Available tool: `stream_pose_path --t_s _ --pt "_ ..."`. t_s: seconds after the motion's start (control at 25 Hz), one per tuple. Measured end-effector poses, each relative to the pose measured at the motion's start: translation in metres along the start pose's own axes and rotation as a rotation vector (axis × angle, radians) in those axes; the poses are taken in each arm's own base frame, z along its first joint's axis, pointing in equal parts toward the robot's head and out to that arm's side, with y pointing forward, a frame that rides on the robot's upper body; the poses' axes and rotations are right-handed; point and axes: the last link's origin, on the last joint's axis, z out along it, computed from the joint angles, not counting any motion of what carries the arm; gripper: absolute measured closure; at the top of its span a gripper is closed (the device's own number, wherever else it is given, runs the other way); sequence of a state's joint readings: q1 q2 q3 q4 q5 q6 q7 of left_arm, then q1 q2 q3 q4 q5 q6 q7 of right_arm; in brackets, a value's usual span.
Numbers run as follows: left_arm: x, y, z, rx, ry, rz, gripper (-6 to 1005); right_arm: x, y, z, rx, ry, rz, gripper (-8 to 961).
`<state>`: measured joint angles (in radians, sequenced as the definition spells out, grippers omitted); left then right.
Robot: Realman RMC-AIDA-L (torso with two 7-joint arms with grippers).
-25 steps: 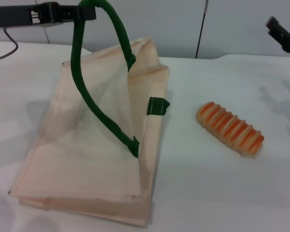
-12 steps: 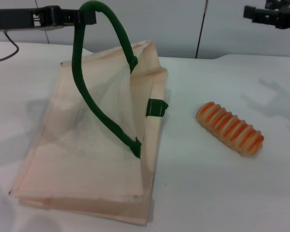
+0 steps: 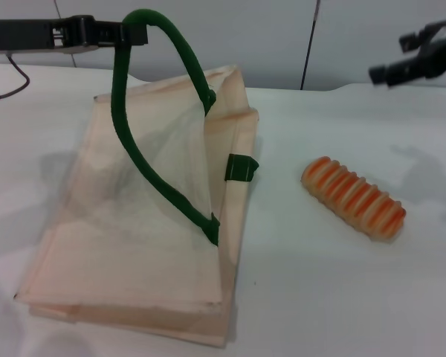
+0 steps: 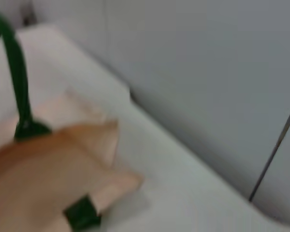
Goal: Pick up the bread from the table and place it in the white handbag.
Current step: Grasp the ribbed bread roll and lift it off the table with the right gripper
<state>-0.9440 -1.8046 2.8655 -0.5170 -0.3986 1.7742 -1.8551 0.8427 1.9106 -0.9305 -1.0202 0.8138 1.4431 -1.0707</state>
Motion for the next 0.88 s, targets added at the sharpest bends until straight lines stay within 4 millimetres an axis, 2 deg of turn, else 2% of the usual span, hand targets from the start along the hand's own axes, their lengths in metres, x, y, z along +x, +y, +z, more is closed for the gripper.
stream_pose_path --t_s 0.16,0.32,0.68,0.88 --pt "0.000 0.000 0.000 0.000 0.000 -0.002 878 -0.004 0.008 0.010 -0.008 0.140 -0.038 64" --pt "-0.001 -0.001 -0.001 0.005 0.001 -0.007 878 -0.005 0.017 0.021 -0.020 0.173 -0.057 65" --pt "0.000 -0.001 0.001 0.004 0.001 -0.006 878 0.010 0.032 0.045 -0.042 0.288 -0.020 65" --pt "-0.001 -0.001 0.001 0.005 0.002 -0.016 878 0.019 0.032 0.057 -0.044 0.326 0.030 65"
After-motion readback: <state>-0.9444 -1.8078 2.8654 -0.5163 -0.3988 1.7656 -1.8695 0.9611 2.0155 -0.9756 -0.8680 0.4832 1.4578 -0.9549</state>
